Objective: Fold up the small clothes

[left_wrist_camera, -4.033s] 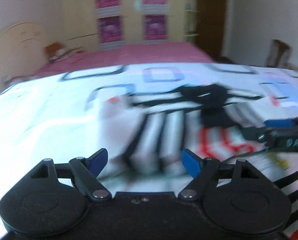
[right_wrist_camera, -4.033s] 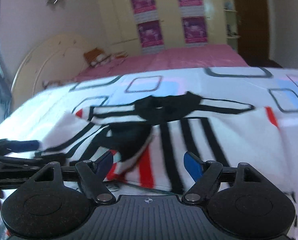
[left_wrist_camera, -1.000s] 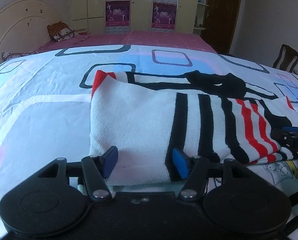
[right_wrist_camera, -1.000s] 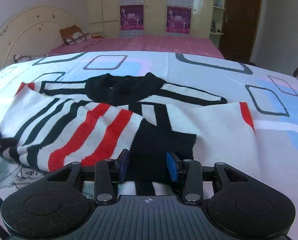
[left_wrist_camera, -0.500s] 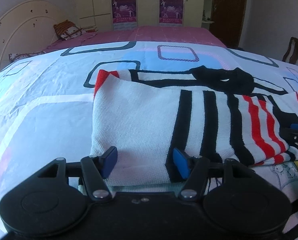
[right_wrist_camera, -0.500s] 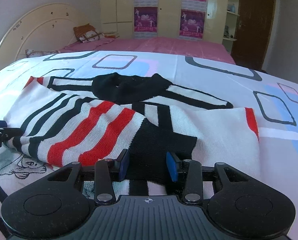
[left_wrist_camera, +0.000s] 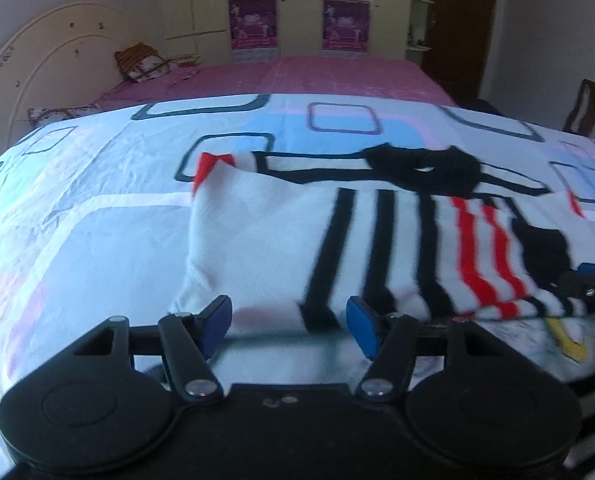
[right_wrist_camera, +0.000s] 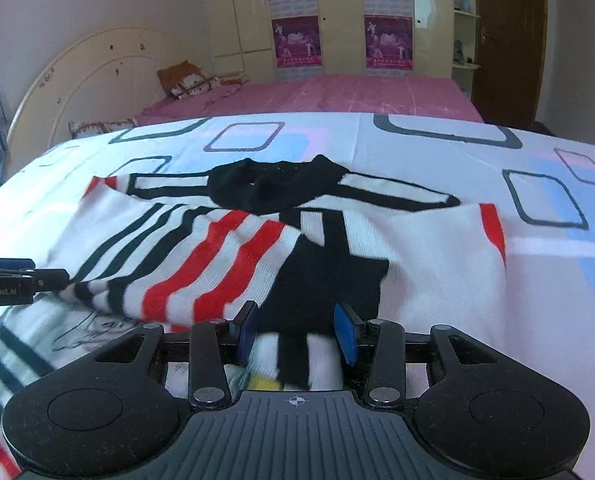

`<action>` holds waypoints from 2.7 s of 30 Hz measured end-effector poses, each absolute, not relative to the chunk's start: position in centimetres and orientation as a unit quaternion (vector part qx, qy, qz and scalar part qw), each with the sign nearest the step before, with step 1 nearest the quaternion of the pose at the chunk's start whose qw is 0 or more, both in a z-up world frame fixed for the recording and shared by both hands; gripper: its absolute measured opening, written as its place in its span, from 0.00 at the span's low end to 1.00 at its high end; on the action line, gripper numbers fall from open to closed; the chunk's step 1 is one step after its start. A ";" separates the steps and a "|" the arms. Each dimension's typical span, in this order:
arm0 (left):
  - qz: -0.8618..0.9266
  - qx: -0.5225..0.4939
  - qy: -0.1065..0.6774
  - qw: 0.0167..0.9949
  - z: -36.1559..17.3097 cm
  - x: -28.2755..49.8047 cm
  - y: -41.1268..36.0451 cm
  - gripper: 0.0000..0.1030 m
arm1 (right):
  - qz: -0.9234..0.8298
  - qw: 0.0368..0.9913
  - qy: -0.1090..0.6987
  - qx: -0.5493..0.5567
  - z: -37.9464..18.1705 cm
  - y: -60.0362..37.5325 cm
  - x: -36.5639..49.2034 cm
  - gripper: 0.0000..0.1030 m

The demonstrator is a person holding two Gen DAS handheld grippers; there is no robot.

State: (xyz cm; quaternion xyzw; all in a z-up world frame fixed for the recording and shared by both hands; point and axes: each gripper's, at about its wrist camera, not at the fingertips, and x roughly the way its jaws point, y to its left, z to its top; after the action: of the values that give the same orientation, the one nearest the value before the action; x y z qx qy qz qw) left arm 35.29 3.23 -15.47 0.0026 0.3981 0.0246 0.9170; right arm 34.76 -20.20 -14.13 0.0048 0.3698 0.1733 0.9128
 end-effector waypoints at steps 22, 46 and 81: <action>-0.020 0.038 0.409 0.912 -18.8 28.4 6.0 0.62 | 0.101 0.912 0.389 -0.083 -16.7 -17.7 26.3 0.41; -0.069 0.048 0.422 0.903 -18.4 19.6 4.9 0.58 | 0.094 0.907 0.404 -0.069 -15.8 -19.2 16.4 0.41; -0.054 -0.039 0.458 0.886 -16.4 13.2 8.8 0.75 | 0.024 0.914 0.405 -0.003 -14.2 -21.5 7.0 0.41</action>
State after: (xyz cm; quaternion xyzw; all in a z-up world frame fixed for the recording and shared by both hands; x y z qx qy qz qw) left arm 13.19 8.82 -16.43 -0.0390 0.4583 -0.0544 0.8863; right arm 6.99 -21.54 -14.21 -0.0030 0.4047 0.0237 0.9141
